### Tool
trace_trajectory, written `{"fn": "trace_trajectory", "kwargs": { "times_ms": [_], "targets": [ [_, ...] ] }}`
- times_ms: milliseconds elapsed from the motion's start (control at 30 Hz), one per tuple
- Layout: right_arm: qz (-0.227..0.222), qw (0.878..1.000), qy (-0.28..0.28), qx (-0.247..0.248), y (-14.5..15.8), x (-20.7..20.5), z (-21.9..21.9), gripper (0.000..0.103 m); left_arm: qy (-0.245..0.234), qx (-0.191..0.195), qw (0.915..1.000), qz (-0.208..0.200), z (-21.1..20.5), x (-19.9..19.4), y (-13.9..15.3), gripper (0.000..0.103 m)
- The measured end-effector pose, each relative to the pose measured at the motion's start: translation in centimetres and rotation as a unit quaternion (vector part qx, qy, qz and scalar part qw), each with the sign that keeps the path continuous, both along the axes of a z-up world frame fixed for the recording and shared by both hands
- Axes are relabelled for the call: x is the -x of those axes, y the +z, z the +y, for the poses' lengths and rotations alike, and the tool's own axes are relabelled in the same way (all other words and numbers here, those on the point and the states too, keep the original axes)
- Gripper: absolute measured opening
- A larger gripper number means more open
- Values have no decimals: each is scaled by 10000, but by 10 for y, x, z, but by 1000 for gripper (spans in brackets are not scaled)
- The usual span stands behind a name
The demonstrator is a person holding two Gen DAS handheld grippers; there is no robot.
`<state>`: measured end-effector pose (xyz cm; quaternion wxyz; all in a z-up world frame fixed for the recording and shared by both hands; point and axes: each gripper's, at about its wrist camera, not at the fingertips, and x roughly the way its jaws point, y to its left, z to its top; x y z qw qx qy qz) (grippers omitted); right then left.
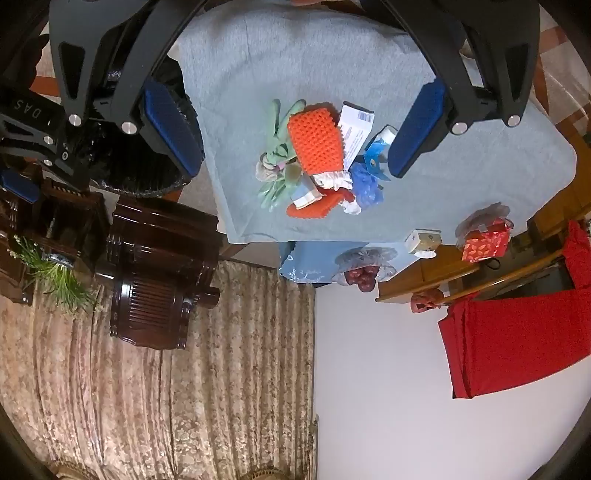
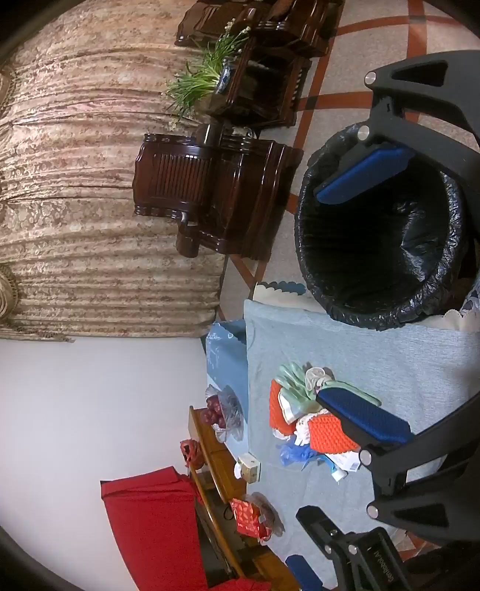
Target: Collect trash
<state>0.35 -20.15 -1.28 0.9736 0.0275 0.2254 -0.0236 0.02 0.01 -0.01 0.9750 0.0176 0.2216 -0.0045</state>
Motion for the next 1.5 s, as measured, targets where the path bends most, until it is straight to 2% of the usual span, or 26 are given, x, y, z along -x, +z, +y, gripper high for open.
{"fn": "trace_trajectory", "kwargs": {
  "times_ms": [1500],
  "targets": [
    [25,10000,3,-46,0,0,-3,97,-13,19,10000,12,0,1,0,98]
  ]
}}
